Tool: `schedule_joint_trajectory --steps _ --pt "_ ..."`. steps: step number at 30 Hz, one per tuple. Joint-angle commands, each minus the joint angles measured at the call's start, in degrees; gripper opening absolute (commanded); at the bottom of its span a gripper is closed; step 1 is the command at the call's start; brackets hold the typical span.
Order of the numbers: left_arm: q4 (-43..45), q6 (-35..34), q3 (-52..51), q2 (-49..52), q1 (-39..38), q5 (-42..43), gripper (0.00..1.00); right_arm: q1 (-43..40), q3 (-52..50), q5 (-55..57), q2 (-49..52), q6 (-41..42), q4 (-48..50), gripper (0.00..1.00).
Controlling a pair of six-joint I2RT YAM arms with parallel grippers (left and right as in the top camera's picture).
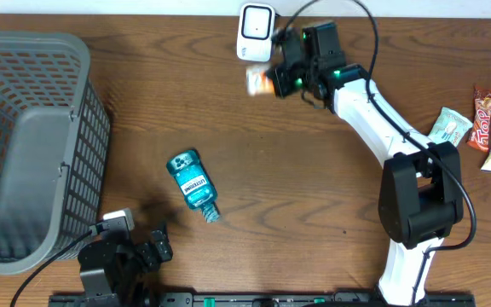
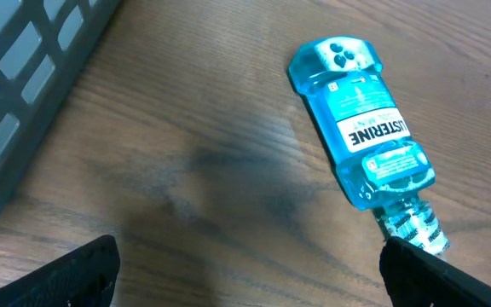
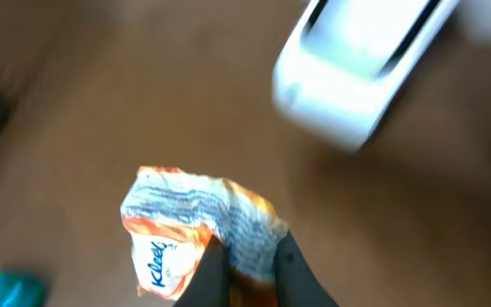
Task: Scan the item barcode
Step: 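Hold the orange packet against the scanner window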
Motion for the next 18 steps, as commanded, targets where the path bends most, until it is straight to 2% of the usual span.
schedule_joint_trajectory --steps 1,6,13,18 --pt "-1.86 -0.24 -0.46 -0.22 0.04 0.15 0.98 -0.24 0.13 8.7 1.25 -0.44 9.53 0.01" --pt "-1.86 -0.24 -0.46 -0.22 0.04 0.15 0.98 -0.42 0.15 11.65 5.46 -0.44 26.45 0.01" --pt "-1.84 -0.24 -0.46 -0.22 0.04 0.15 0.98 0.02 0.5 16.92 12.59 -7.43 49.57 0.01" --pt "-1.86 -0.26 -0.46 -0.22 0.04 0.13 0.98 0.02 6.05 17.31 20.24 -7.43 56.76 0.01"
